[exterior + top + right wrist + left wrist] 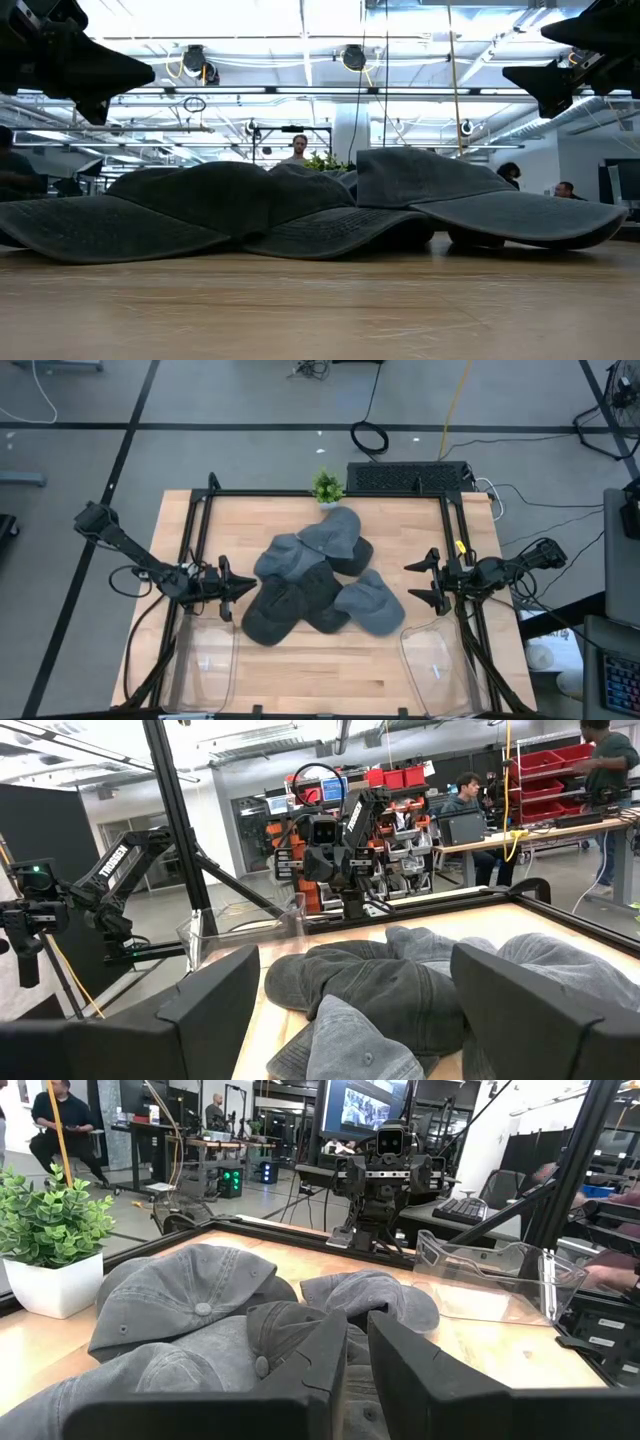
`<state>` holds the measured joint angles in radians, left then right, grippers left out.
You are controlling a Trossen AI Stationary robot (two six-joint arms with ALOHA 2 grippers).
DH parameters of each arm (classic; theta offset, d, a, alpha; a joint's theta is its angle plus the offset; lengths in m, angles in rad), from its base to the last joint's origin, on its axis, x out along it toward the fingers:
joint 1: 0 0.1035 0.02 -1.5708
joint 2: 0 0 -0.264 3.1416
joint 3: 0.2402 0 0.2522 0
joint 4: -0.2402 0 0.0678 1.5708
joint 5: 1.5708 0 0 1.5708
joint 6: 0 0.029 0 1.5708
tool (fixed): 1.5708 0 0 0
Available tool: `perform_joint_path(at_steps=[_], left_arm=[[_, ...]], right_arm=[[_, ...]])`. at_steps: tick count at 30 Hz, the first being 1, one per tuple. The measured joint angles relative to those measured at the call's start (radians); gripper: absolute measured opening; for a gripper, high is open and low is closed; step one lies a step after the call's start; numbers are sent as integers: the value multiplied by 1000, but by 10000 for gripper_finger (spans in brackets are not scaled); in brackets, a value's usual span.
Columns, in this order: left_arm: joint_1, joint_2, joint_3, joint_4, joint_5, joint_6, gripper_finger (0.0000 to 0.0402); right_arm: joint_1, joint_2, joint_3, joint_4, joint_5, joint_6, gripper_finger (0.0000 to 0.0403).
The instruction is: Pick & Place hat
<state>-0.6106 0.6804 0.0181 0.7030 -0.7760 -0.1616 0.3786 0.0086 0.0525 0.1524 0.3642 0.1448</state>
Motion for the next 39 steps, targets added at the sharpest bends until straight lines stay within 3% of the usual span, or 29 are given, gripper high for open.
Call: perform_joint_path(at_steps=[11, 16, 28, 33, 35, 39], left_arm=[[0, 0, 0, 0, 0, 0, 51], [0, 0, 0, 0, 0, 0, 51], [0, 0, 0, 0, 0, 0, 51], [0, 0, 0, 2, 0, 0, 51], [0, 0, 0, 2, 0, 0, 51], [0, 0, 0, 2, 0, 0, 51]], right_arm=[[0, 0, 0, 0, 0, 0, 318], [-2, 0, 0, 2, 109, -67, 318], [-3, 5, 0, 87, 145, -27, 318], [-15, 22, 0, 198, 351, -39, 318], [-32, 47, 0, 256, 398, -39, 318], [-69, 181, 31, 304, 341, -127, 318]])
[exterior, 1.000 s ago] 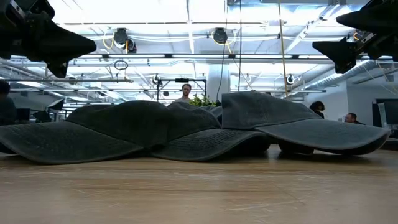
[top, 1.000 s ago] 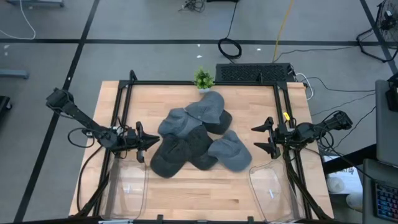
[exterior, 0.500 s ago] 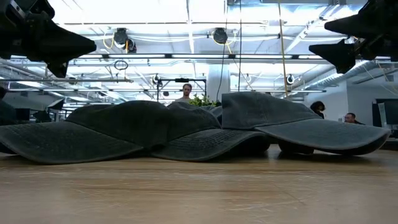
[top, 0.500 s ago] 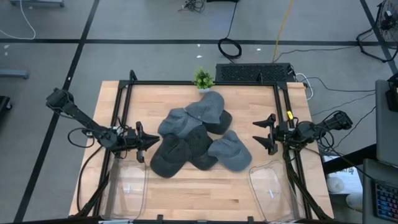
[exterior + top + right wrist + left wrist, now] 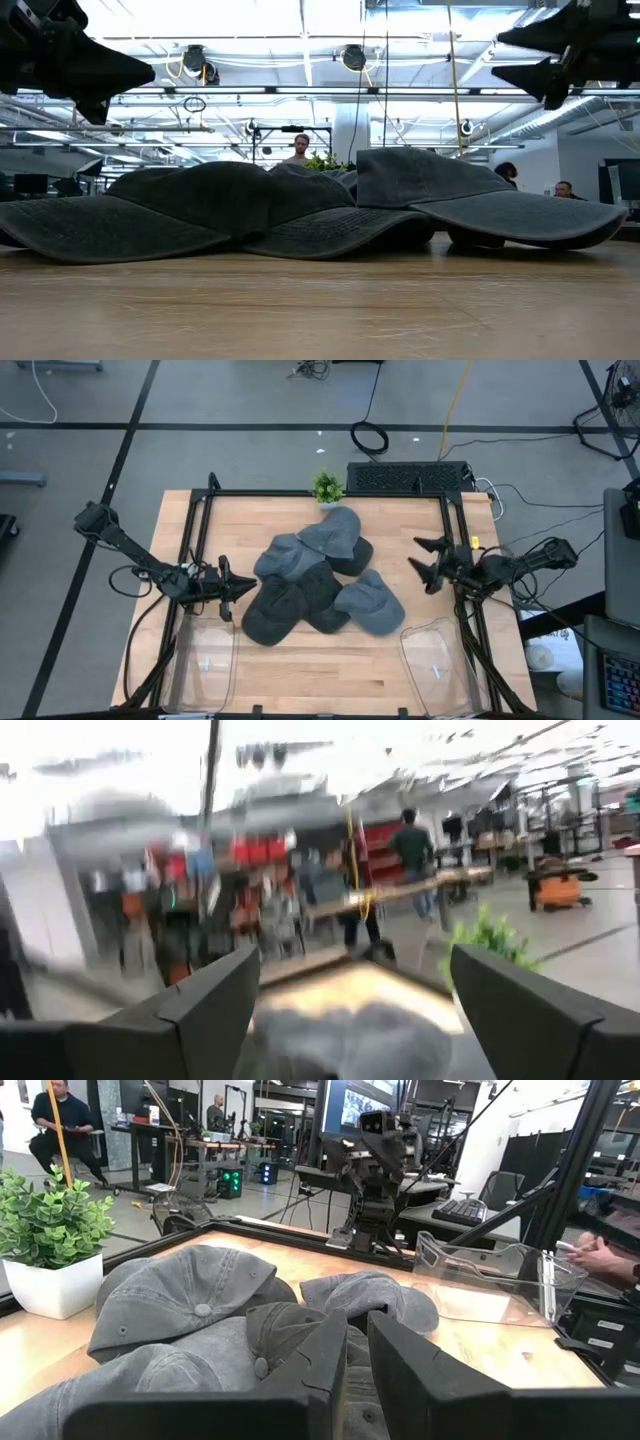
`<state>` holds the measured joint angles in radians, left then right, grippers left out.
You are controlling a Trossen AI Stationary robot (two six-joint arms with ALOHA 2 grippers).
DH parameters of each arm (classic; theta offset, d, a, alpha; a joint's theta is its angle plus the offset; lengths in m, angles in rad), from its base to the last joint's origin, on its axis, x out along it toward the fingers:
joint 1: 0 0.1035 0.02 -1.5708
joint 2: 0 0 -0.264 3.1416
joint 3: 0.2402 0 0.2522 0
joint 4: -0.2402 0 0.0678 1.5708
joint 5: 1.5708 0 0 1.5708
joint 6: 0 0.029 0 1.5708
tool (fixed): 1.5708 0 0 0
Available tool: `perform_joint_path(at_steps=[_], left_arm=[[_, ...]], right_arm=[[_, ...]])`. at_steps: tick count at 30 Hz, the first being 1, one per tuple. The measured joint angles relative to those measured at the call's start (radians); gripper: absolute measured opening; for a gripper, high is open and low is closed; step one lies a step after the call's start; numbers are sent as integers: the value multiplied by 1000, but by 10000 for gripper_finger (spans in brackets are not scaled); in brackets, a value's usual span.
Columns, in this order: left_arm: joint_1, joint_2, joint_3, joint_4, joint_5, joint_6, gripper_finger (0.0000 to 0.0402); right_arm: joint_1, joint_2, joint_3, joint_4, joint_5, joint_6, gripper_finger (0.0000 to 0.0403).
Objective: Pick & Place hat
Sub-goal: Put the top gray cap into the right transparent bin
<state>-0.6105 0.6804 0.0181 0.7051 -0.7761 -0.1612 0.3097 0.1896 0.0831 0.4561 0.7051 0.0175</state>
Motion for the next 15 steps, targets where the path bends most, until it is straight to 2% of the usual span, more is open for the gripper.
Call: perform_joint_path(at_steps=[3, 5, 8, 12, 15], left_arm=[[0, 0, 0, 1, 0, 0, 51], [0, 0, 0, 0, 0, 0, 51], [0, 0, 0, 0, 0, 0, 51], [0, 0, 0, 1, 0, 0, 51], [0, 0, 0, 1, 0, 0, 51]], right_arm=[[-29, 184, 132, -127, 60, 24, 318], [-45, 318, 235, -254, 102, 95, 318], [-70, 547, 348, -390, 48, 156, 318], [-93, 816, 453, -358, 72, 146, 318], [-115, 989, 507, -309, 66, 73, 318]])
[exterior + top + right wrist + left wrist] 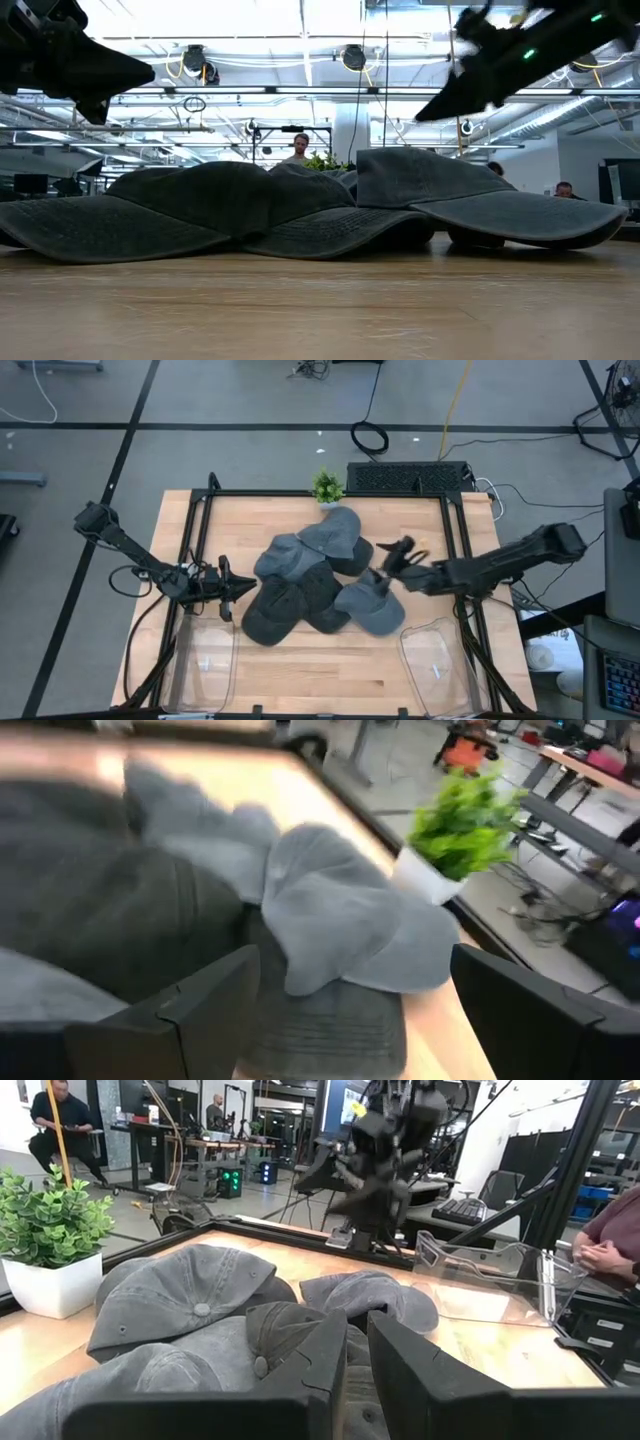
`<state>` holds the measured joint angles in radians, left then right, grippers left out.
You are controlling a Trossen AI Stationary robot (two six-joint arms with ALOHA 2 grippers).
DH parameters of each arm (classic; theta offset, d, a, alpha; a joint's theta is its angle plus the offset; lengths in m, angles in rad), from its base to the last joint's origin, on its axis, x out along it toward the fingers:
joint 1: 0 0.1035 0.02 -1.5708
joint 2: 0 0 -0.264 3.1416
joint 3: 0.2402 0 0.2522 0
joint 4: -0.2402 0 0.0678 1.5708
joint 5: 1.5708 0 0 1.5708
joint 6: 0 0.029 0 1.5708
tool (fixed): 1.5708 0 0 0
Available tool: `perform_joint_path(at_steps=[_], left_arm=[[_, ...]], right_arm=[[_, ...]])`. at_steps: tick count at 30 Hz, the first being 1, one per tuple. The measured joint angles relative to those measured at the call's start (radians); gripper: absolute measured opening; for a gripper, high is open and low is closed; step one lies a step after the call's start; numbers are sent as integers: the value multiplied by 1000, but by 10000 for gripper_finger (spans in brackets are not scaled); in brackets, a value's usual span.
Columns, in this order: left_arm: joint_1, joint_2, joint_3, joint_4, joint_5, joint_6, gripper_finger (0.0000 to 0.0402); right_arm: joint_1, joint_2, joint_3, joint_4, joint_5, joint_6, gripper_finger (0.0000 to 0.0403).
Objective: Pick & Place hat
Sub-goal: Put the top gray cap into the right transparent bin
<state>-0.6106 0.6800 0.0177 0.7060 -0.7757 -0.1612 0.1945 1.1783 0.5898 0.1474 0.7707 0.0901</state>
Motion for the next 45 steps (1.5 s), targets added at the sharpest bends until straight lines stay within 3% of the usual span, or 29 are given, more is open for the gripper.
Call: perform_joint_path(at_steps=[4, 10, 13, 16, 29, 33, 36, 39, 45], left_arm=[[0, 0, 0, 0, 0, 0, 51], [0, 0, 0, 0, 0, 0, 51], [0, 0, 0, 0, 0, 0, 51], [0, 0, 0, 0, 0, 0, 51], [0, 0, 0, 0, 0, 0, 51], [0, 0, 0, 1, 0, 0, 51], [0, 0, 0, 1, 0, 0, 51], [0, 0, 0, 1, 0, 0, 51], [0, 0, 0, 1, 0, 0, 51]], right_arm=[[-33, 183, 103, 62, -120, -128, 318], [-27, 361, 176, 65, -84, -269, 318], [-36, 418, 184, 68, -9, -344, 318], [-66, 452, 186, 70, 41, -403, 318], [-202, 492, 186, 247, 36, -529, 318], [-248, 492, 187, 241, -73, -516, 311], [-283, 492, 187, 222, -160, -452, 280], [-301, 492, 187, 208, -200, -400, 225], [-287, 492, 186, 206, -197, -388, 44]])
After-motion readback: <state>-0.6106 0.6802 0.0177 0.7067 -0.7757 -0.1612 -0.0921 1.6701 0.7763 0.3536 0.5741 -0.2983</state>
